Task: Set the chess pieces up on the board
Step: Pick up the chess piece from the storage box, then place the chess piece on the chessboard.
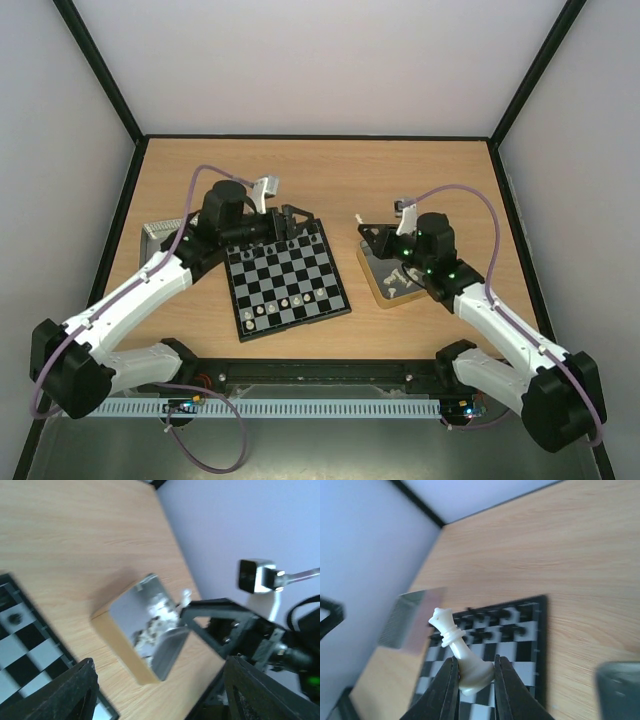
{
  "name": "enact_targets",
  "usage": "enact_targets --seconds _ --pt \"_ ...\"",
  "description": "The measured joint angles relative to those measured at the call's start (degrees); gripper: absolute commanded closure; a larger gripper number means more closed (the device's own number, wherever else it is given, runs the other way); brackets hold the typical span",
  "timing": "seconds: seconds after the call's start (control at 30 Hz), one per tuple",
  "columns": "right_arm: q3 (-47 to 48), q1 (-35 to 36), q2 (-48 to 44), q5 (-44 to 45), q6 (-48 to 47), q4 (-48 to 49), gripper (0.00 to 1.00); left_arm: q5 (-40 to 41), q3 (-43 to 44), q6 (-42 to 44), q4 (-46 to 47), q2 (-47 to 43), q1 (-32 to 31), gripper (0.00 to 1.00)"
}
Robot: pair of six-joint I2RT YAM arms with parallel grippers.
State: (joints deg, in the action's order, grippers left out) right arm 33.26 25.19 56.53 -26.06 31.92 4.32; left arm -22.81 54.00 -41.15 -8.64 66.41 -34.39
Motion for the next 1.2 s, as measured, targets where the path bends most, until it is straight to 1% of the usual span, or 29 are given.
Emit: enact_targets --seconds 0.1,0.23,0.33,0.43,0.67,0.9,1.0,1.2 --pt "-0.22 0.02 -1.22 -8.9 -0.02 4.22 0.94 -4.66 1.79 -0.04 2.84 0.09 0.09 0.29" --pt "-0.33 0.02 -2.45 -17.77 0.02 8.66 0.94 -10.6 3.04 -0.79 5.38 2.1 0.09 0.29" --pt "-0.33 0.11 -2.47 -22.51 0.02 10.56 0.94 -15.17 3.06 -1.86 7.26 4.46 0.09 0.29" --pt "-0.33 0.46 -2.32 -25.66 -0.04 11.19 0.93 -18.86 3.06 -2.86 8.55 6.25 0.09 0.31" --pt "-0.33 1.66 -0.72 -28.61 -0.66 11.47 0.93 -22.67 3.82 -3.41 9.4 8.68 -0.5 0.43" --pt "-0.31 2.36 0.46 -28.7 -1.09 11.43 0.94 -22.56 6.16 -3.26 8.94 11.21 -1.92 0.6" --pt "-0.31 2.56 0.55 -28.59 -1.09 11.41 0.94 -22.34 6.38 -2.78 7.89 11.8 -2.29 0.62" --pt "-0.31 2.69 0.81 -28.17 -1.09 11.43 0.94 -21.75 6.4 -1.38 5.88 12.22 -3.21 0.76"
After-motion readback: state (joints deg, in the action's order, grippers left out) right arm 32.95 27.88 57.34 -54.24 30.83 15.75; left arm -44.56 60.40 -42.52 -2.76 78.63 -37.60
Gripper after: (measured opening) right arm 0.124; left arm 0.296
